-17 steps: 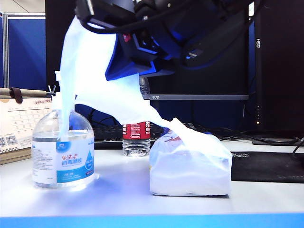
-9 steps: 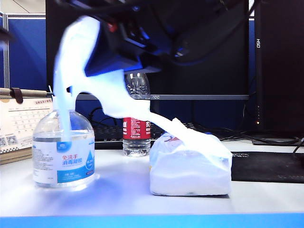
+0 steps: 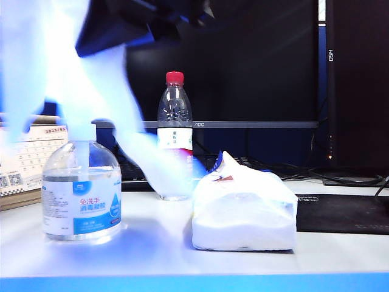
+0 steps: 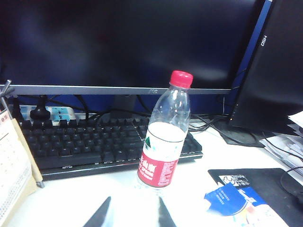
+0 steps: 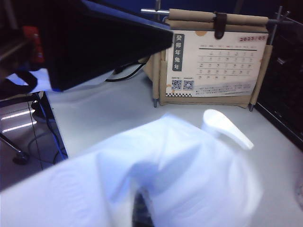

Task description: Pull out a tissue from the tissue dispenser, then press the switch of the alcohol sanitizer bottle to drop some sanitizer on the paper tissue, and finally place the treated tissue on the table.

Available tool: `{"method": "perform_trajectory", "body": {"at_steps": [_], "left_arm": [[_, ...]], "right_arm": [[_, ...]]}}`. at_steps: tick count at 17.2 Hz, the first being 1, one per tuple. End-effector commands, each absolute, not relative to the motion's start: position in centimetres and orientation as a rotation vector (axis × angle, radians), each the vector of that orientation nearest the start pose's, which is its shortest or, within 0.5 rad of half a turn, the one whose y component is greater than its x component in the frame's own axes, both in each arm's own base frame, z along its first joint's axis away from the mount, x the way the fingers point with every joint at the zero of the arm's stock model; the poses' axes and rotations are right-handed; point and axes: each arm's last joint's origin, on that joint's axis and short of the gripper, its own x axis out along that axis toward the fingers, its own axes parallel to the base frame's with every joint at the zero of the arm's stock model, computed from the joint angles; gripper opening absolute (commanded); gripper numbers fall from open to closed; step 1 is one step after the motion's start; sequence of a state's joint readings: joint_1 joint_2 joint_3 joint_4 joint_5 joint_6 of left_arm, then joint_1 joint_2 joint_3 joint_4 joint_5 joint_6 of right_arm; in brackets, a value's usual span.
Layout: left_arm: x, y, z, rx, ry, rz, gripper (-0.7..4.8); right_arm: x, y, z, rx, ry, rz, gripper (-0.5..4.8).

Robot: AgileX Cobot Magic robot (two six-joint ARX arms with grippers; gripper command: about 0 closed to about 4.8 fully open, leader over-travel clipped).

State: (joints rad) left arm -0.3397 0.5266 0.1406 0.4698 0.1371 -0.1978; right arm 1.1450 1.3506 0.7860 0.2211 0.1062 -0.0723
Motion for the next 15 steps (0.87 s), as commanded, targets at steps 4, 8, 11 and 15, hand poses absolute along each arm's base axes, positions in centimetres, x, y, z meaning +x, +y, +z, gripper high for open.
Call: {"method": "perform_trajectory", "body": {"at_steps": [4, 8, 11, 15], "left_arm": [[12.8, -4.9, 21.1, -0.198, -0.058, -0.480, 1.20], [12.8, -4.9, 21.1, -0.198, -0.061, -0.481, 1.20], [12.9, -4.9, 21.5, -0.172, -0.078, -0.480, 1.20], [14.7, -5.8, 22.9, -0.112, -0.040, -0.543, 1.20]], "right_arm": [[12.5, 27.0, 23.9, -0.370, 0.274, 1.048, -0.06], [13.4, 28.6, 22.1, -0.544, 0.272, 1.016, -0.06], [13.6, 28.5, 22.0, -0.607, 0.245, 0.995, -0.06], [14.1, 28.3, 22.0, -0.628, 0.231, 0.969, -0.06]]}}
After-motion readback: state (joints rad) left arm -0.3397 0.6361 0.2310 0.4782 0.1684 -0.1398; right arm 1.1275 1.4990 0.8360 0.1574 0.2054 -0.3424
